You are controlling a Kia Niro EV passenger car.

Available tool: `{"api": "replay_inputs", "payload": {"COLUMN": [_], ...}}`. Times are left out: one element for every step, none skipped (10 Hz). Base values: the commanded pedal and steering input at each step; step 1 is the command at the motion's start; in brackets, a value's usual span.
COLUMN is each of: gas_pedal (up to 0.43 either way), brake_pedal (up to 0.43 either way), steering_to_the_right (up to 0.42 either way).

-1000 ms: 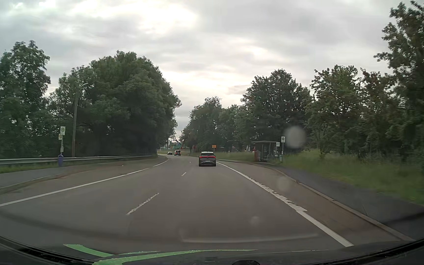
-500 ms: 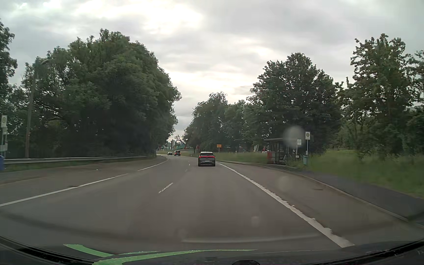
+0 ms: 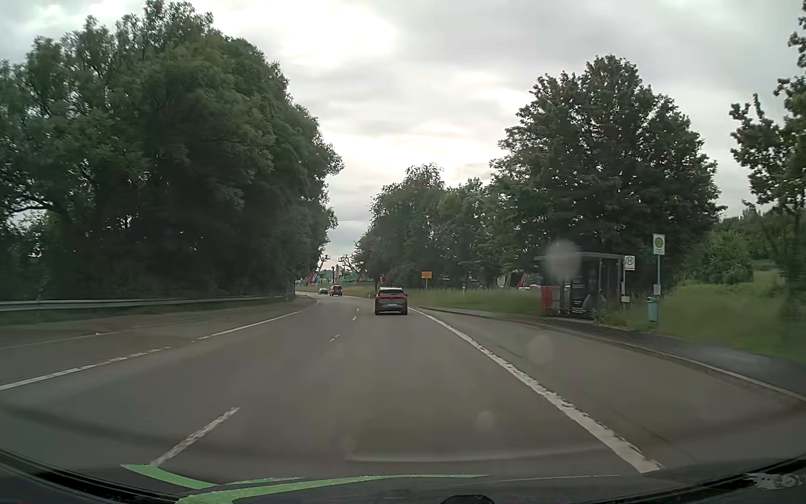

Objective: Follow the waypoints while adhering to traffic rules and regulations

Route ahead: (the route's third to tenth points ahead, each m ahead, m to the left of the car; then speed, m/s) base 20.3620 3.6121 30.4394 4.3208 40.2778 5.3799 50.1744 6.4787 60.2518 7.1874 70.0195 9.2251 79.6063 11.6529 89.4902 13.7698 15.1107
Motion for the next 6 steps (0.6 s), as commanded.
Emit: {"api": "replay_inputs", "payload": {"gas_pedal": [0.000, 0.000, 0.000, 0.000, 0.000, 0.000], "brake_pedal": [0.244, 0.244, 0.244, 0.244, 0.244, 0.238], "steering_to_the_right": [-0.011, -0.011, -0.011, -0.011, -0.011, -0.011]}}
